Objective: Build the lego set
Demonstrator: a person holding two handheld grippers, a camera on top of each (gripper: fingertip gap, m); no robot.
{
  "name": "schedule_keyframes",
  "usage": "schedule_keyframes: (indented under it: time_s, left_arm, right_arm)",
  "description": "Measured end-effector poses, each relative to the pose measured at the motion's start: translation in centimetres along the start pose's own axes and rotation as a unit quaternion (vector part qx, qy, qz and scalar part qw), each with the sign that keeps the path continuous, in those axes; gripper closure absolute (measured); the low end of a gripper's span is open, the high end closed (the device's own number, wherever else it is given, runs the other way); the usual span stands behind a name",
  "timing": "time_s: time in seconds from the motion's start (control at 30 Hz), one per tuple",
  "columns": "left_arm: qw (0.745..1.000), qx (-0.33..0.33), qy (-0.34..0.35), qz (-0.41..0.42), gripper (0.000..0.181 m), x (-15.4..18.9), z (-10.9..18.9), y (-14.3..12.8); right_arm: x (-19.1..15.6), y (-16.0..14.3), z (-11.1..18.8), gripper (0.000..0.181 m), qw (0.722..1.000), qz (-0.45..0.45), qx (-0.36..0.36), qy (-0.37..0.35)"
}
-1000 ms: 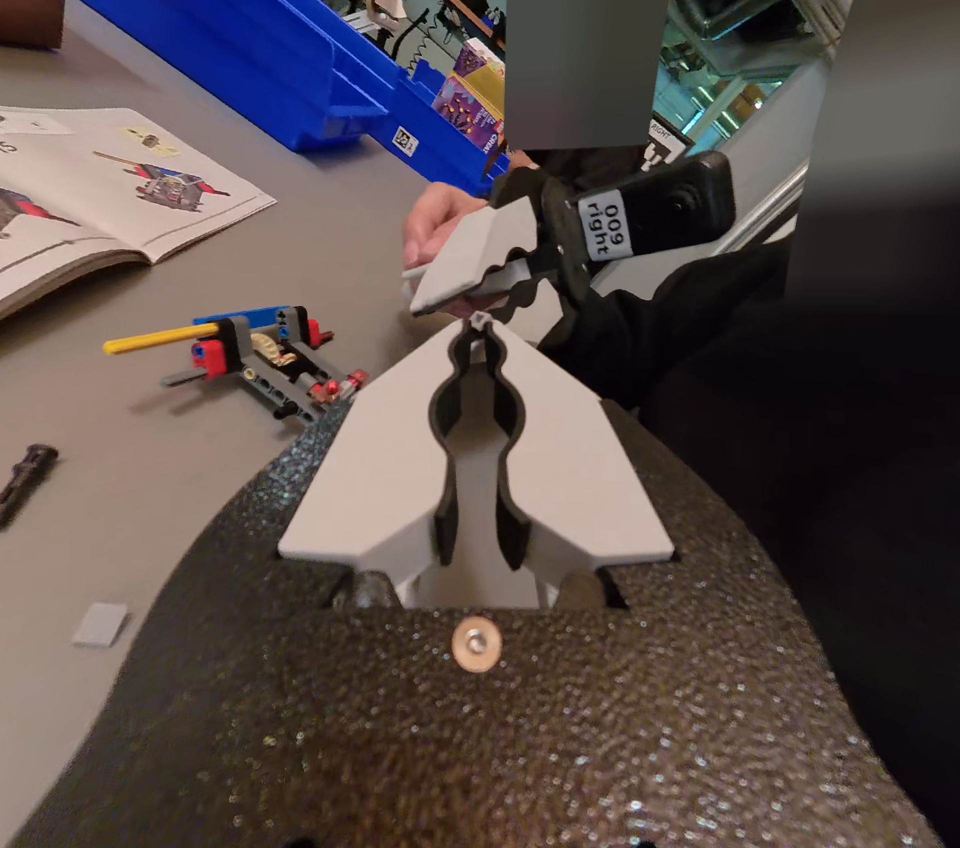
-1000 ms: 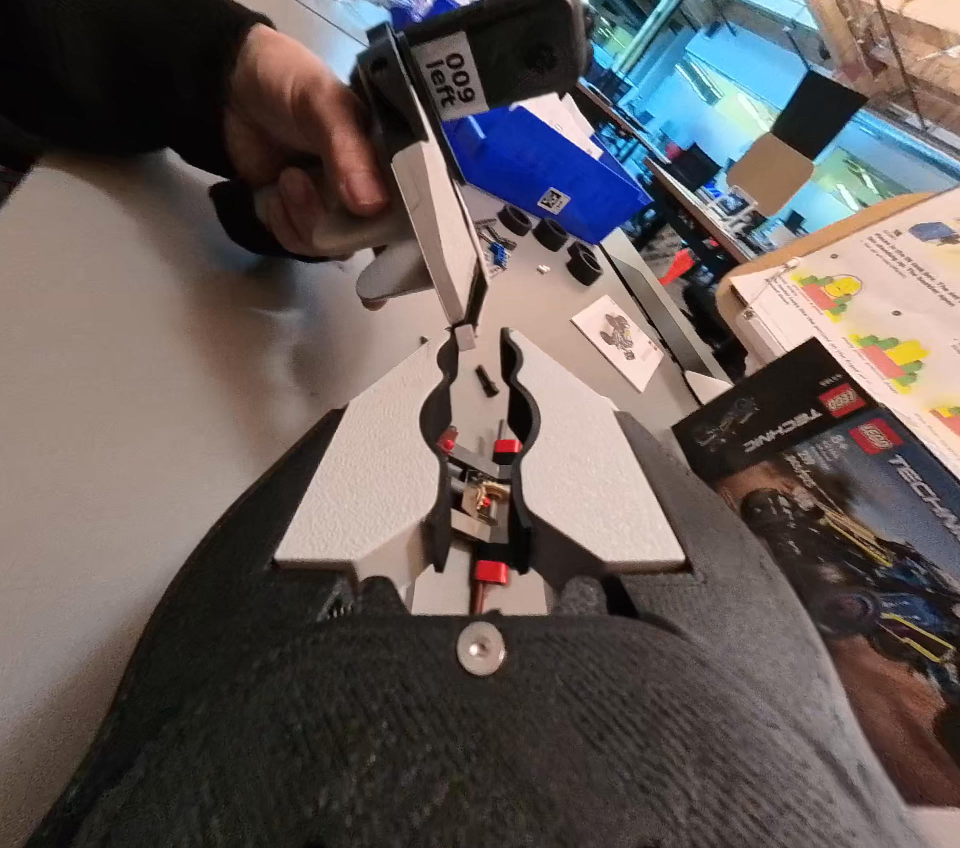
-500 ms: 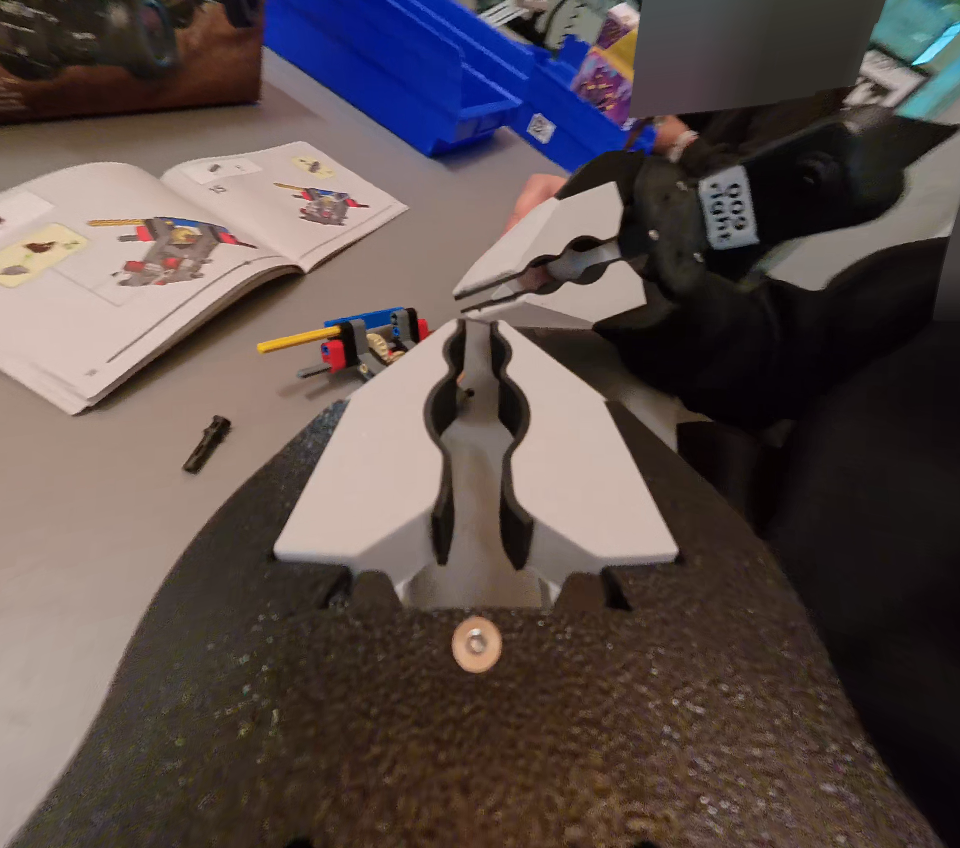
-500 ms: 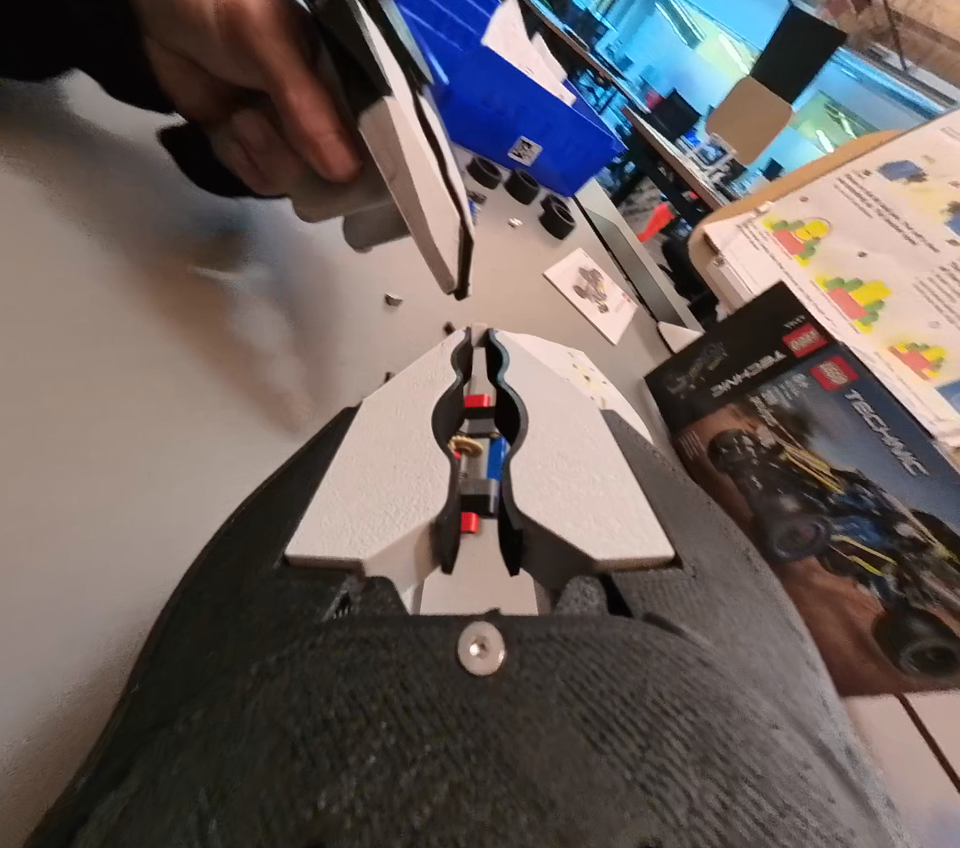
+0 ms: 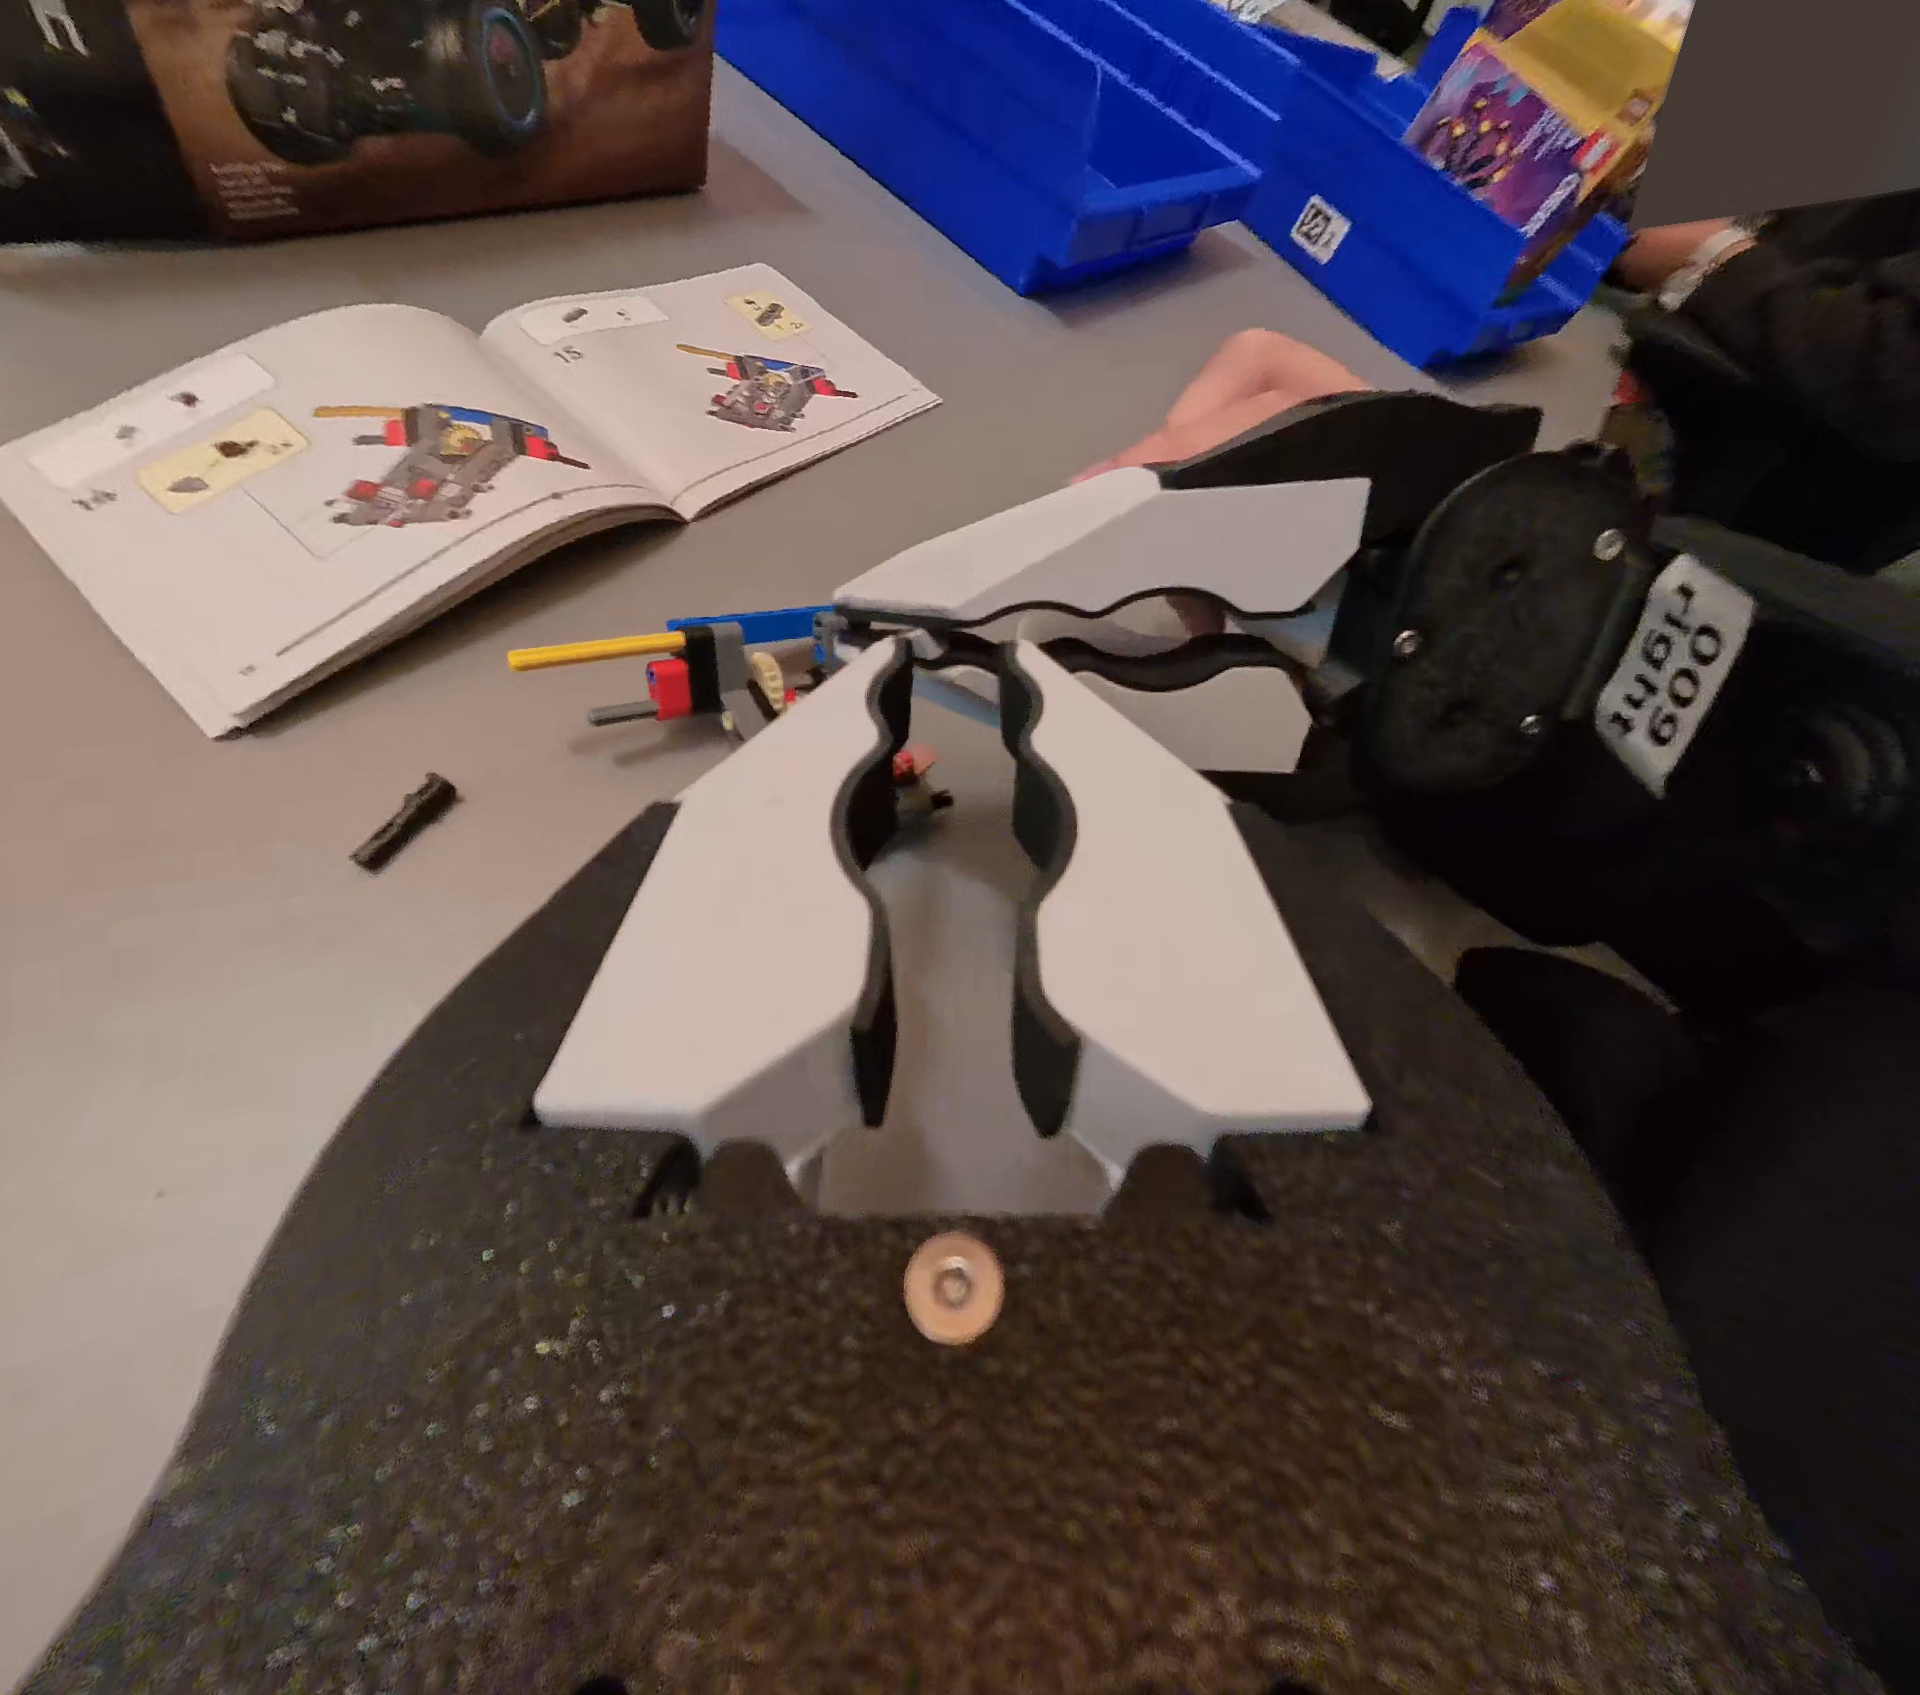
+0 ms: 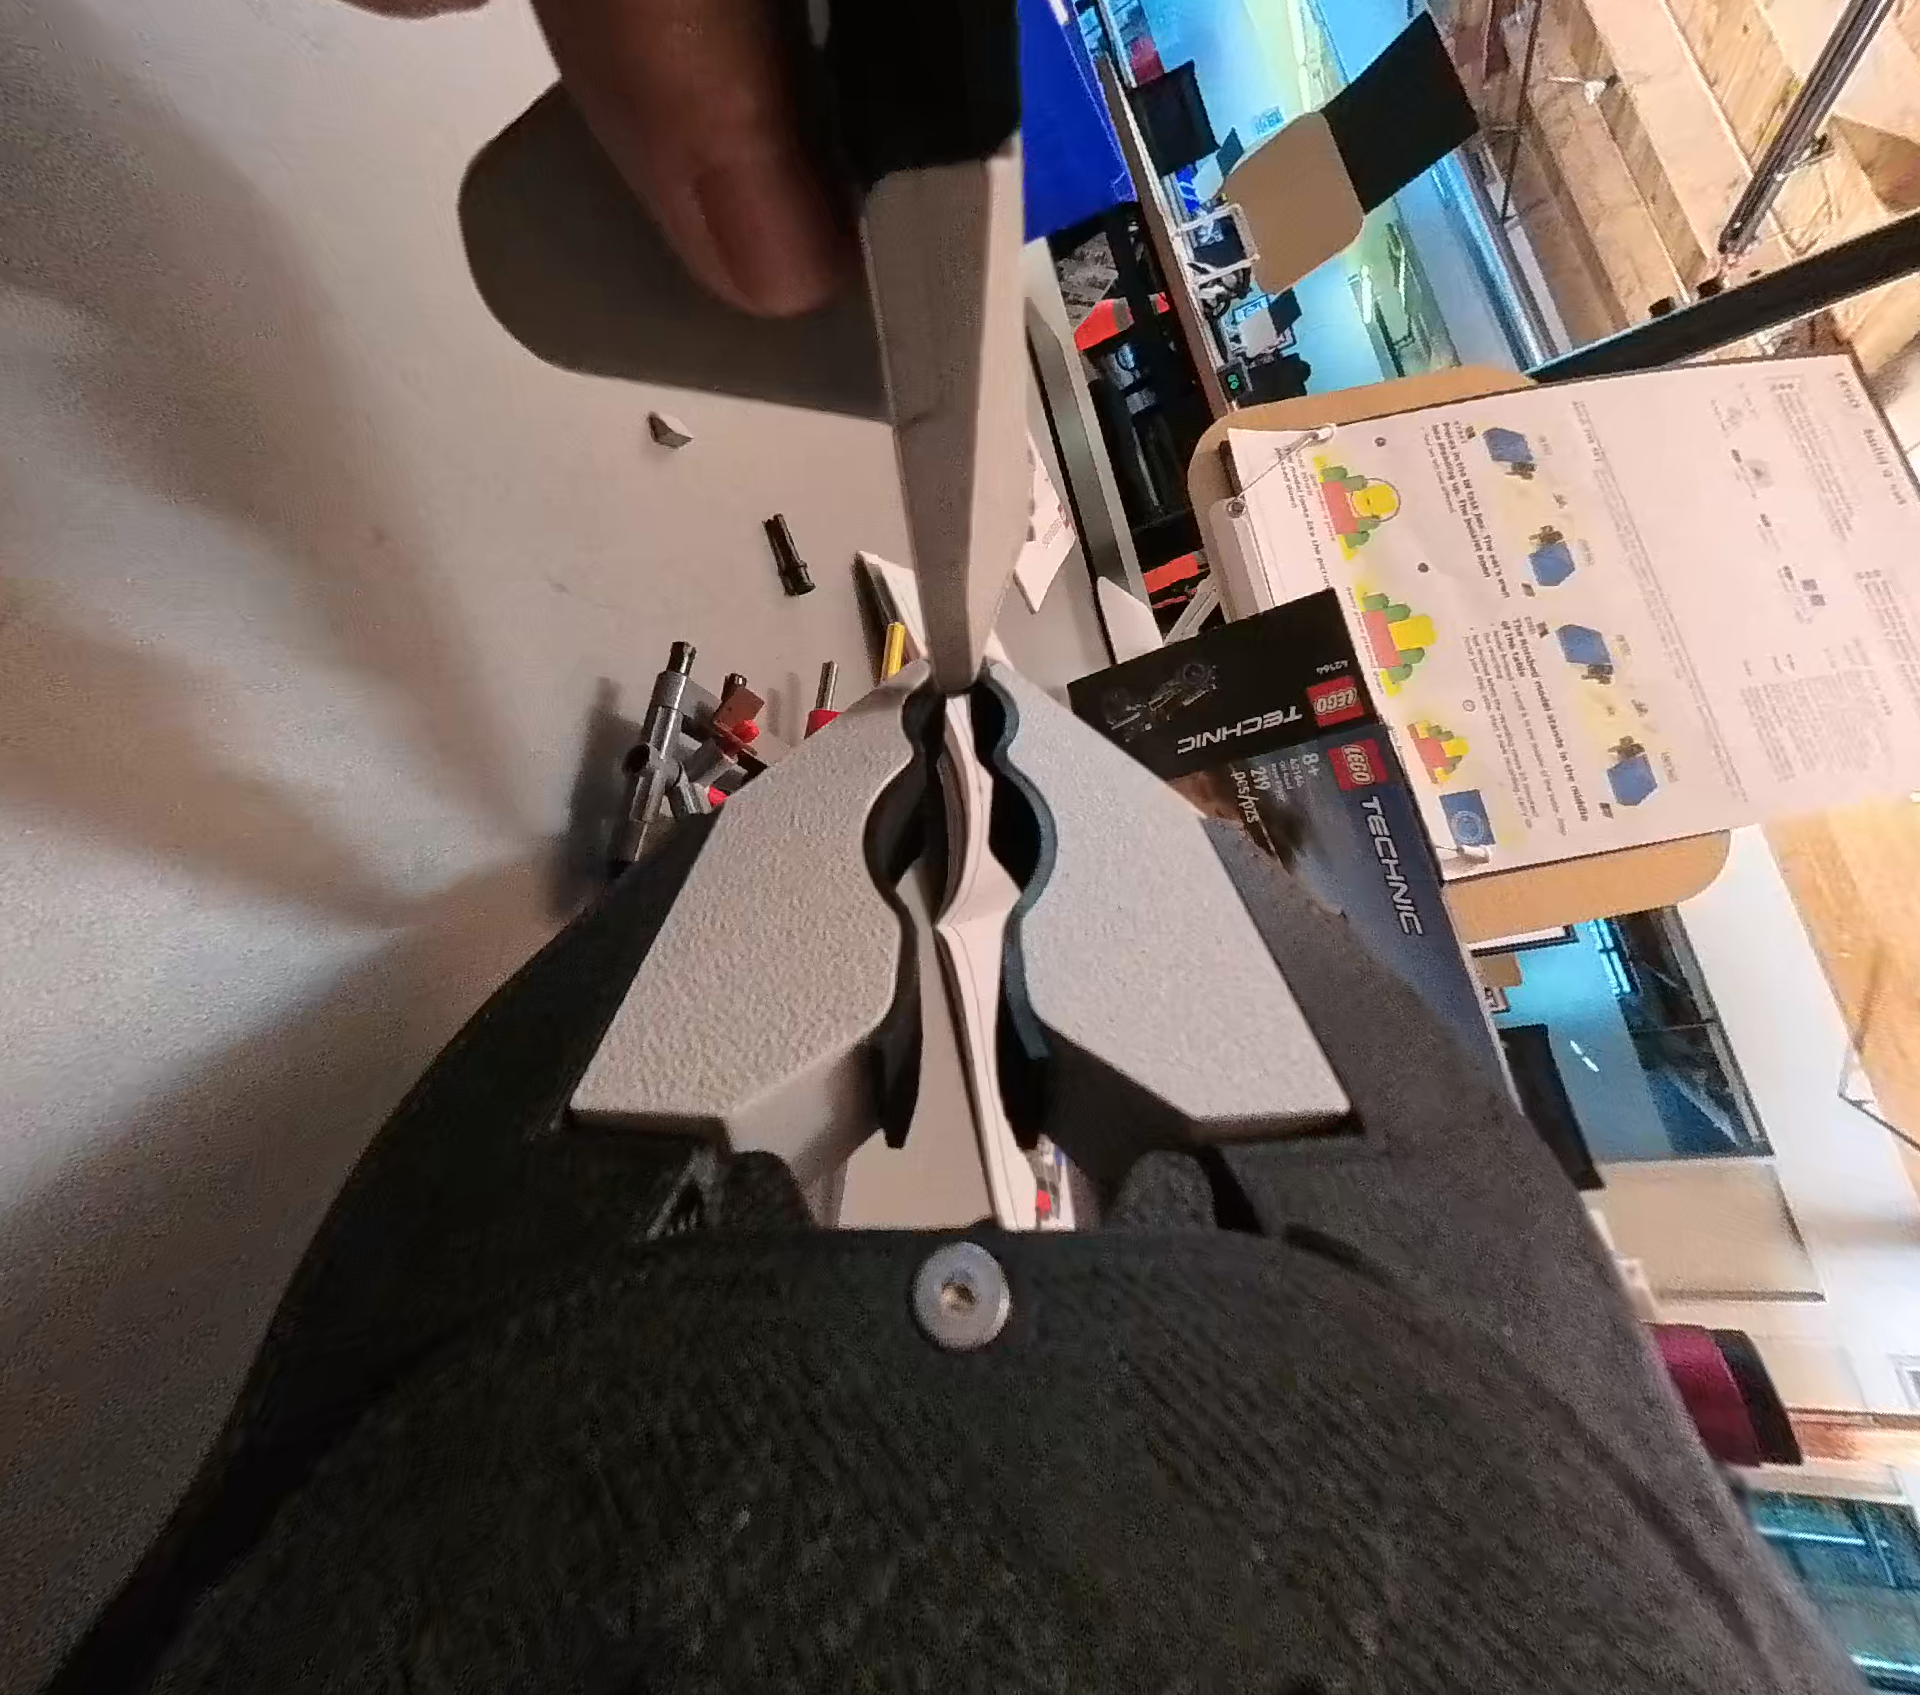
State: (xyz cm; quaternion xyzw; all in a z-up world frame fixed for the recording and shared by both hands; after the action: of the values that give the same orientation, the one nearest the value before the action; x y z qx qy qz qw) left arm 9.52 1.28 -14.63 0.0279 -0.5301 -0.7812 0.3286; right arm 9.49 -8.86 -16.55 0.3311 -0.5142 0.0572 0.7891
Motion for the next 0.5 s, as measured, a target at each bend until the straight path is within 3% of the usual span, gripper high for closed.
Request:
schedule_keyframes:
  time_s: [0.17,0.5]
  left_arm:
    - [0.999,0.012,-0.022,0.041,0.172,-0.42,0.35,0.05]
    - [0.999,0.019,-0.029,0.032,0.181,-0.61,0.55,-0.38]
  right_arm:
    - [0.04,0.43,0.25,0.179,1.0,0.018,0.01,-0.017]
    - [-0.31,0.66,0.29,0.18,0.998,0.046,0.025,-0.02]
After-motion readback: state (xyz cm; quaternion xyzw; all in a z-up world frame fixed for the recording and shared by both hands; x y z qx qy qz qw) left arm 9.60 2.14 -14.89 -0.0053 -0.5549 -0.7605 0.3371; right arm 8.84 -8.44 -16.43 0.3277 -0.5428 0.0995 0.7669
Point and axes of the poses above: each gripper's, where its closed fingertips meet, z back along the fingers, y out of its top, x = y × z across the jaws, the point moved 8 cm from there along z, back along the fingers, and after that the axes turned 5 degrees about -x, right-handed, at the moved point
